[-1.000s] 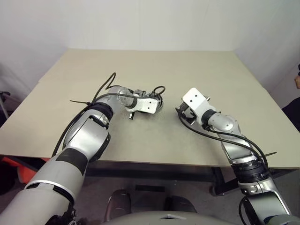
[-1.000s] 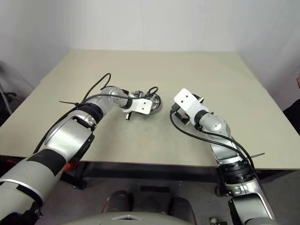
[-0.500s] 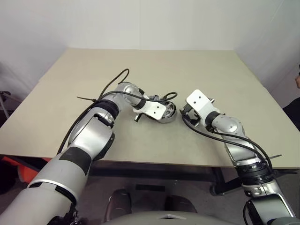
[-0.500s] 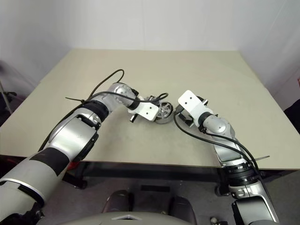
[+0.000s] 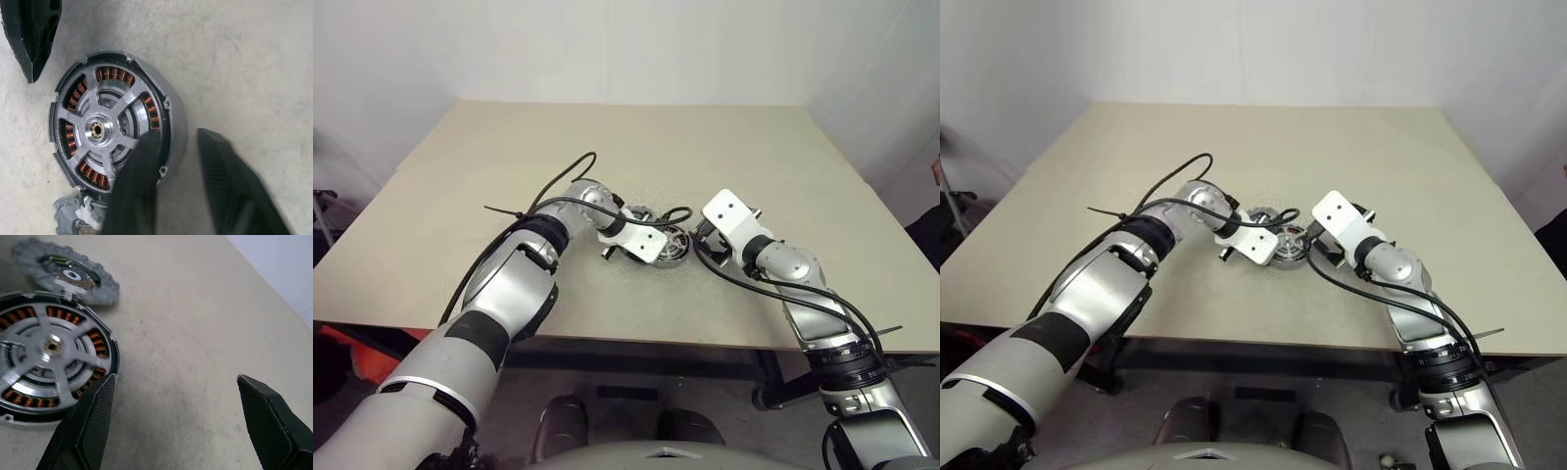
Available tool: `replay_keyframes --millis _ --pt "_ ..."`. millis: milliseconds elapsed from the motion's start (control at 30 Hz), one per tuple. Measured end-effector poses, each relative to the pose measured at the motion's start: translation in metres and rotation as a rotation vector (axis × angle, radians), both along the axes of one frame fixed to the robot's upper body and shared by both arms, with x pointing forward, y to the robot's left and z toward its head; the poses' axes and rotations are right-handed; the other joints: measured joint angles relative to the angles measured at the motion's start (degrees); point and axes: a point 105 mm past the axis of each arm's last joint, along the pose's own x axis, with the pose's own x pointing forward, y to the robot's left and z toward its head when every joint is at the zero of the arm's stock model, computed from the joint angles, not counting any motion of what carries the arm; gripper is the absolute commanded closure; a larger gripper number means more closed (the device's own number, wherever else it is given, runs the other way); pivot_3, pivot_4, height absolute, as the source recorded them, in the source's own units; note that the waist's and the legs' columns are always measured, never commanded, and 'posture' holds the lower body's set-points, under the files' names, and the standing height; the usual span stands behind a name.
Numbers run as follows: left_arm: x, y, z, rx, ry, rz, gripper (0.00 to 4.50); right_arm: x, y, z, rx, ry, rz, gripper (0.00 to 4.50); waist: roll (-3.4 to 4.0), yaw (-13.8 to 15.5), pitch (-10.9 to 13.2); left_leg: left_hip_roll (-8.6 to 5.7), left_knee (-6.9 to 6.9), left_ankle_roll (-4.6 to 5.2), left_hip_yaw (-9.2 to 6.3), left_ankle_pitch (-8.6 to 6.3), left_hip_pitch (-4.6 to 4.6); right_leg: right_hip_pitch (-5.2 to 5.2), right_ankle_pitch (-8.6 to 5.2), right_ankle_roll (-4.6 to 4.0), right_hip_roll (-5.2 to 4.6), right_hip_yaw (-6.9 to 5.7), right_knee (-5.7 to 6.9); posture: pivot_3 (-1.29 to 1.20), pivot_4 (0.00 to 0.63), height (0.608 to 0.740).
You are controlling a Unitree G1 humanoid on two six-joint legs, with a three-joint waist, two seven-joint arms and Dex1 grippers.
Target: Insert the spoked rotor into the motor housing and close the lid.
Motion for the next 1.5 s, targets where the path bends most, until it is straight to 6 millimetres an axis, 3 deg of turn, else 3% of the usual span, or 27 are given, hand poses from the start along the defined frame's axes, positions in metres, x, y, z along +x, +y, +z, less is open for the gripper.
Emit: replay_keyframes --millis 200,367,500,667,800,1000,1133,1300,1500 --pt "0.002 0.001 0.002 -0.023 -0.001 0.017 3.14 0.0 0.0 0.0 0.0 0.0 0.002 0.0 0.0 0.13 0.0 0.0 0.0 -0.01 0.0 0.01 0.05 0.03 0.0 0.0 0.0 0.0 0.02 0.0 0.0 0.74" --pt "0.011 0.009 0.018 -0.122 0.023 0.092 3.14 0.001 -0.001 0.007 -0.026 -0.019 0.022 0.0 0.0 0.14 0.0 0.0 0.01 -0.01 0.01 0.01 0.05 0.03 0.0 0.0 0.0 0.01 0.04 0.0 0.0 0.74" --pt "0.019 0.011 0.046 -0.291 0.076 0.171 3.14 0.006 -0.002 0.027 -0.096 -0.07 0.085 0.0 0.01 0.22 0.0 0.0 0.02 -0.01 0.04 0.01 0.08 0.04 0.0 -0.01 -0.01 0.02 0.06 0.0 0.0 0.74" --pt "0.023 0.026 0.065 -0.538 0.187 0.308 3.14 -0.007 0.007 0.022 -0.253 0.011 0.323 0.0 0.04 0.09 -0.02 0.07 0.01 0.03 0.1 -0.02 0.18 0.06 -0.04 -0.08 0.01 0.03 0.11 0.0 0.0 0.74" --pt "0.018 0.043 0.057 -0.719 0.306 0.489 3.14 -0.017 0.008 0.008 -0.415 0.139 0.529 0.0 0.03 -0.17 0.01 0.12 0.08 0.05 0.13 -0.03 0.12 0.05 -0.05 -0.1 0.01 0.01 0.11 0.0 0.0 0.74" --pt "-0.002 0.052 0.044 -0.969 0.455 0.751 3.14 0.002 0.004 0.015 -0.604 0.161 0.664 0.0 0.03 -1.43 0.01 0.19 0.16 0.04 0.16 -0.02 0.07 0.04 -0.04 -0.11 0.05 -0.03 0.15 0.0 0.0 0.74" --pt "-0.012 0.06 0.051 -1.181 0.614 0.922 3.14 0.01 0.011 0.012 -0.691 0.183 0.77 0.0 0.02 -2.53 0.02 0.26 0.21 0.05 0.16 -0.03 -0.01 0.02 -0.06 -0.14 0.12 -0.05 0.14 0.0 0.0 0.74" --pt "-0.026 0.071 0.044 -1.204 0.718 1.034 3.14 0.01 0.02 0.001 -0.745 0.224 0.879 0.0 0.03 -3.17 0.02 0.46 0.51 0.19 0.16 -0.11 -0.18 -0.04 -0.07 -0.16 0.3 -0.09 0.13 0.0 0.0 0.74" --pt "-0.039 0.102 0.026 -1.164 0.814 1.201 3.14 0.014 0.035 0.001 -0.76 0.201 0.938 0.0 0.03 -4.3 0.01 0.65 0.93 0.36 0.15 -0.23 -0.33 -0.03 -0.03 -0.21 0.45 -0.12 0.19 0.0 0.0 0.74"
